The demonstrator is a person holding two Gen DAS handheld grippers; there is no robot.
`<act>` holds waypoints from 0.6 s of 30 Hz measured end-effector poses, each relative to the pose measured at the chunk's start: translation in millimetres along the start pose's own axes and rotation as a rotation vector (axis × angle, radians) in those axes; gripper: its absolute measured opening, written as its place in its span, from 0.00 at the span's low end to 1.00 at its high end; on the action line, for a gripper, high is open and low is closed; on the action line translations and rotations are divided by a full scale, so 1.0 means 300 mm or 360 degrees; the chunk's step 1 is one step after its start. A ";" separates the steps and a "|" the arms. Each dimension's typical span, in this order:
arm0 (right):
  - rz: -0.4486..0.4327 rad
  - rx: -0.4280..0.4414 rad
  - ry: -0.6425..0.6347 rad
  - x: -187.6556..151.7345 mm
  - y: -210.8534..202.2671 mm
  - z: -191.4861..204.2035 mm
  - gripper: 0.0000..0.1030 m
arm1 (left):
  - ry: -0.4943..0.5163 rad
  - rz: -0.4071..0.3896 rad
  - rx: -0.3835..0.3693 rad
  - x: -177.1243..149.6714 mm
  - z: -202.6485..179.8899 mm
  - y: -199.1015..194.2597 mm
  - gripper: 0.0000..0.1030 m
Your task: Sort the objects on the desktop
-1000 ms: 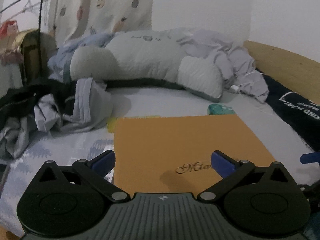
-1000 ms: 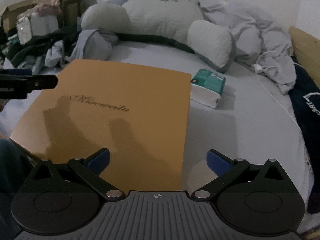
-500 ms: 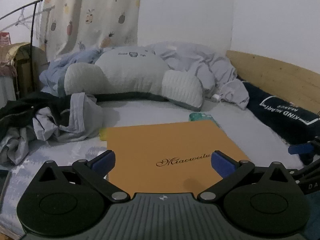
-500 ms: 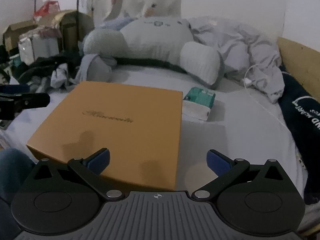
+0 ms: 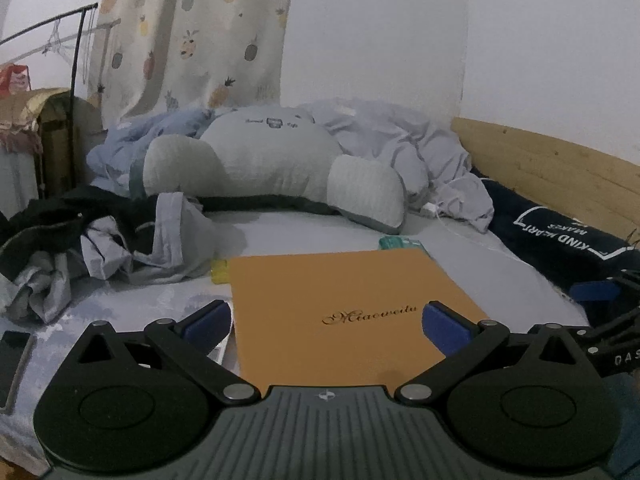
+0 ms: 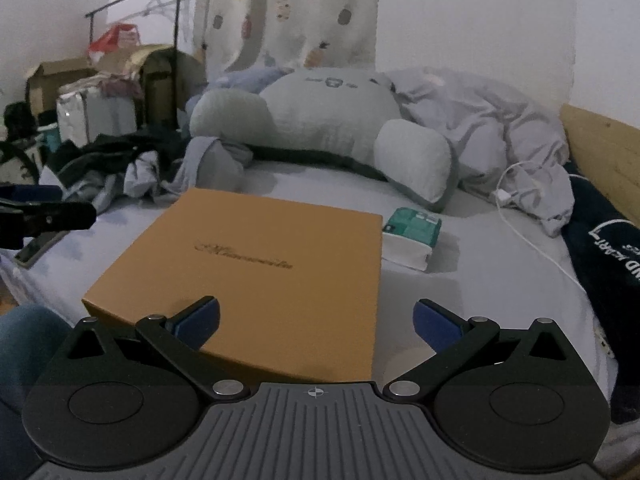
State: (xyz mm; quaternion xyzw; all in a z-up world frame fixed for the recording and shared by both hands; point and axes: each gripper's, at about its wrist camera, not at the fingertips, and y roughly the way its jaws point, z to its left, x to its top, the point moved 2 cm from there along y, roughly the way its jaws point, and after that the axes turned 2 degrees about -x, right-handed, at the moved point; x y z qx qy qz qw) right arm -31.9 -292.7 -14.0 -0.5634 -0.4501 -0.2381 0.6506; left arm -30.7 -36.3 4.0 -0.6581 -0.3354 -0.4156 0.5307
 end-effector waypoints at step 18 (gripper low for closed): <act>0.0030 -0.0012 0.0052 -0.001 0.035 0.013 1.00 | -0.0077 -0.0013 0.0013 -0.003 0.031 0.025 1.00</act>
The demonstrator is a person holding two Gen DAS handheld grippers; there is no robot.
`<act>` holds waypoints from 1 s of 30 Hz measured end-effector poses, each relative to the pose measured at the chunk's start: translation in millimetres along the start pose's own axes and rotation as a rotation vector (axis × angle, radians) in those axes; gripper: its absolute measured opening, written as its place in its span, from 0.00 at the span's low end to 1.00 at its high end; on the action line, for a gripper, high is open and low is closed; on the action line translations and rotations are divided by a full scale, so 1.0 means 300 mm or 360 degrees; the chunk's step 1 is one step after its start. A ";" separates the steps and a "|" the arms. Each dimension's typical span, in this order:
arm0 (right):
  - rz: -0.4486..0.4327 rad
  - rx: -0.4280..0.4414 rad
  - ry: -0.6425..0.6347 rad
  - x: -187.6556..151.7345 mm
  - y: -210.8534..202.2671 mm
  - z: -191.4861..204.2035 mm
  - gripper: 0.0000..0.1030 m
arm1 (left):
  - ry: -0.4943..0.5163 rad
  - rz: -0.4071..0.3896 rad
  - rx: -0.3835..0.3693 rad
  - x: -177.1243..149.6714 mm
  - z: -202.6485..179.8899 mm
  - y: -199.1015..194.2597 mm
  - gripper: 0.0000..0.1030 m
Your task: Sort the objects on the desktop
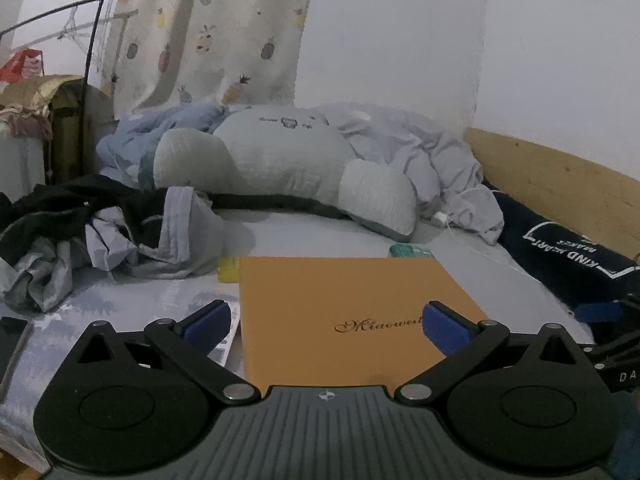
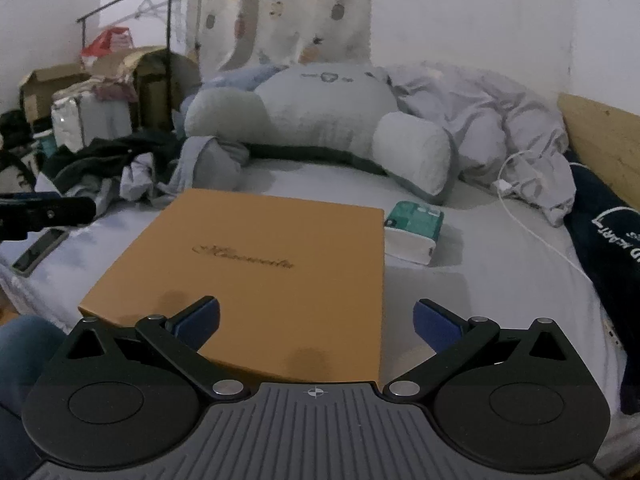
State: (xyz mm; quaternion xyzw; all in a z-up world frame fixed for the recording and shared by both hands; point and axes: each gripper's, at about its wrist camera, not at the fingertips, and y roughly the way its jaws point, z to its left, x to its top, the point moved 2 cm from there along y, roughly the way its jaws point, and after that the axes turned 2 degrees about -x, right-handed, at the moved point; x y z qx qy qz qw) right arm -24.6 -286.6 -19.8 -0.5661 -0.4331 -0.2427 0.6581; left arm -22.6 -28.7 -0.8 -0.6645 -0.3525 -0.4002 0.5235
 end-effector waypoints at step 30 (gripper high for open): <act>0.0029 -0.0007 0.0011 -0.021 -0.003 -0.007 1.00 | 0.0094 0.0031 -0.0005 -0.014 -0.051 0.024 1.00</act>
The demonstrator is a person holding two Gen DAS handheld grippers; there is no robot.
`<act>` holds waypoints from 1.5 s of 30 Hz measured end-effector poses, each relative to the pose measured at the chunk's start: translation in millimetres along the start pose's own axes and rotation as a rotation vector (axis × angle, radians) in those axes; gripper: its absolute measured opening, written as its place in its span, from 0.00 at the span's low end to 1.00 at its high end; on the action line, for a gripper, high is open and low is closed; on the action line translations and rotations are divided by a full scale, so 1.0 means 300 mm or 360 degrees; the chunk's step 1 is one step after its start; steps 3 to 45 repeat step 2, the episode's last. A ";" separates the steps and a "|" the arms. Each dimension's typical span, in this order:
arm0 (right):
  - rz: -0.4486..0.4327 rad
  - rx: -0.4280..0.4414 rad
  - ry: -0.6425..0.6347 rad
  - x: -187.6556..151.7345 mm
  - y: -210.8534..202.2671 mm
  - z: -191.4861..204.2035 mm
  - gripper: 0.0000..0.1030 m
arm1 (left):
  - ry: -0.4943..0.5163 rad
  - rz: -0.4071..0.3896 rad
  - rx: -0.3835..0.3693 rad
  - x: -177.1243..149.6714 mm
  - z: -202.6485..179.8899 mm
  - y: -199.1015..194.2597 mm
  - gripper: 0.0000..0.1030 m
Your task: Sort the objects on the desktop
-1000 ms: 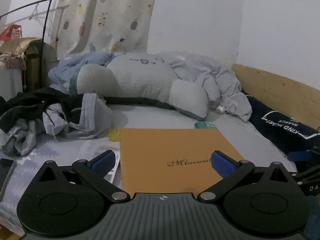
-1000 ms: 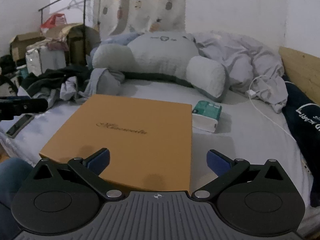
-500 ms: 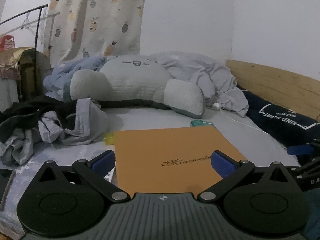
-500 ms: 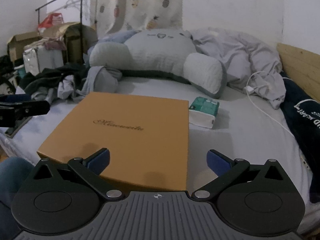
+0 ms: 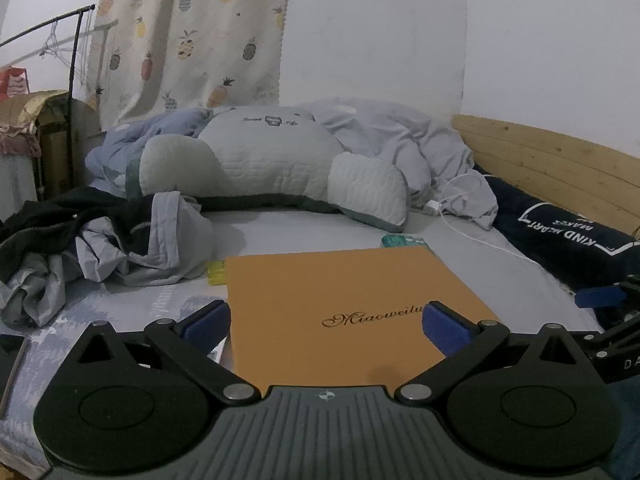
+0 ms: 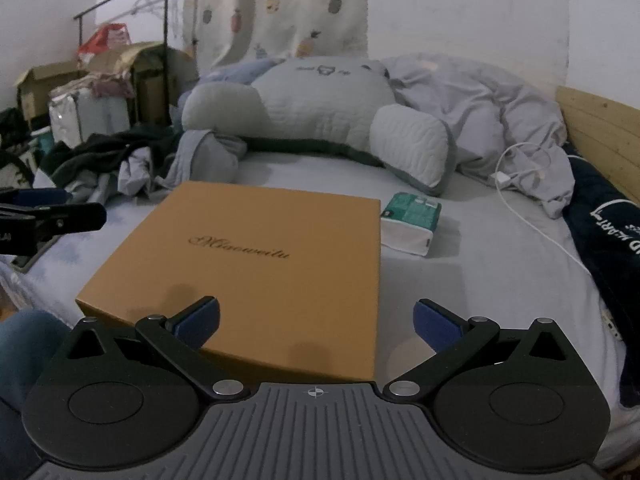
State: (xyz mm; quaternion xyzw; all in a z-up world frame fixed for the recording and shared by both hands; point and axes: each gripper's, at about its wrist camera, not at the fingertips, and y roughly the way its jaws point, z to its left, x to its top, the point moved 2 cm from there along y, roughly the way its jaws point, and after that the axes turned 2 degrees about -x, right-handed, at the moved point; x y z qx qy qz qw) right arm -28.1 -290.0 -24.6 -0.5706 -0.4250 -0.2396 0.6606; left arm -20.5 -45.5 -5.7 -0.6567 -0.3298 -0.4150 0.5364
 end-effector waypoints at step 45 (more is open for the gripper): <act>0.0000 0.0000 -0.0002 -0.001 0.000 0.000 1.00 | 0.0004 0.0005 -0.0002 0.000 -0.001 0.002 1.00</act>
